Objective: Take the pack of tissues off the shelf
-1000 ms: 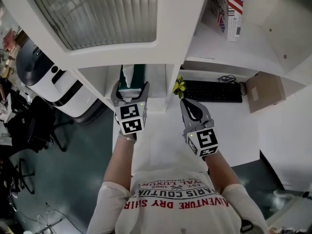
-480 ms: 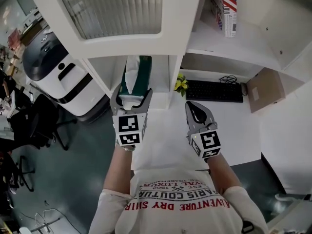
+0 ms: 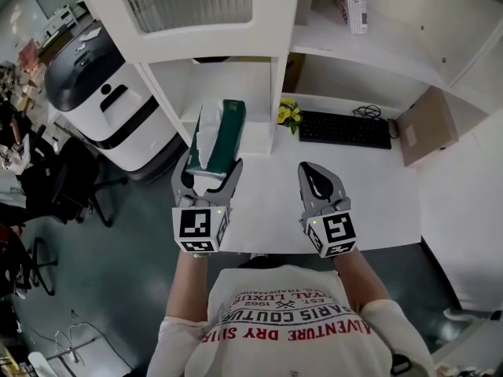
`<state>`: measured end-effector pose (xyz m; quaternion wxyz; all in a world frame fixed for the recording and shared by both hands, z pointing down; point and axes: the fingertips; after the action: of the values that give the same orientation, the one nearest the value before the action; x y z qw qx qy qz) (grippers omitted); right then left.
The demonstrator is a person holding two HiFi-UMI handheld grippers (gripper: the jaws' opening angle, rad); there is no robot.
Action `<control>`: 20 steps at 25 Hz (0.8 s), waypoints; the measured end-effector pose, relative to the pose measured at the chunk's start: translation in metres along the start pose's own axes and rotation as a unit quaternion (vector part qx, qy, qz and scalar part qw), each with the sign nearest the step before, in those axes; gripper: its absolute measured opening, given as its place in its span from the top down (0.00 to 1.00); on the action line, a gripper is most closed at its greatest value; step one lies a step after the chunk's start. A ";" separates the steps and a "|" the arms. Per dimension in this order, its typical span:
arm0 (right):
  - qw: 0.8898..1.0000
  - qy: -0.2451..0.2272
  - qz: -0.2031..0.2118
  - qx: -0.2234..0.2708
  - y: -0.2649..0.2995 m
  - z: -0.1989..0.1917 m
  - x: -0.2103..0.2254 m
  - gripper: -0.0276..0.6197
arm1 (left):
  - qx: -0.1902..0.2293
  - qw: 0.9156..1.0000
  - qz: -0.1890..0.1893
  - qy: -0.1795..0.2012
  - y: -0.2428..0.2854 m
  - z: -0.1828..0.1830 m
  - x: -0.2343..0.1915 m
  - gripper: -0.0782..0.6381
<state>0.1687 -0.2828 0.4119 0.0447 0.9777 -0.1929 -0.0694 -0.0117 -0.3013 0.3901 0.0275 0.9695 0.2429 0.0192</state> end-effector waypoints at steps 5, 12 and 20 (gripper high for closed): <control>1.000 0.002 0.019 0.006 -0.033 -0.003 -0.007 0.96 | -0.008 1.000 -0.020 0.000 -0.036 -0.011 0.035 0.29; 0.999 0.007 0.032 0.018 -0.072 -0.003 -0.011 0.96 | -0.011 0.999 -0.034 0.010 -0.072 -0.023 0.073 0.29; 0.999 -0.005 0.042 0.021 -0.097 -0.007 -0.011 0.96 | -0.032 0.997 -0.067 0.009 -0.085 -0.039 0.108 0.29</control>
<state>0.1960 -0.1885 0.4086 0.0258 0.9691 -0.2355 -0.0685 0.0416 -0.1738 0.4265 0.0579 0.9495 0.3066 0.0339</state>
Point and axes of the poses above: the fingertips, and each gripper's own axes: y forward along the fingers, x to its right, z out of its top, and after that the axes turned 10 degrees about -z, right-handed
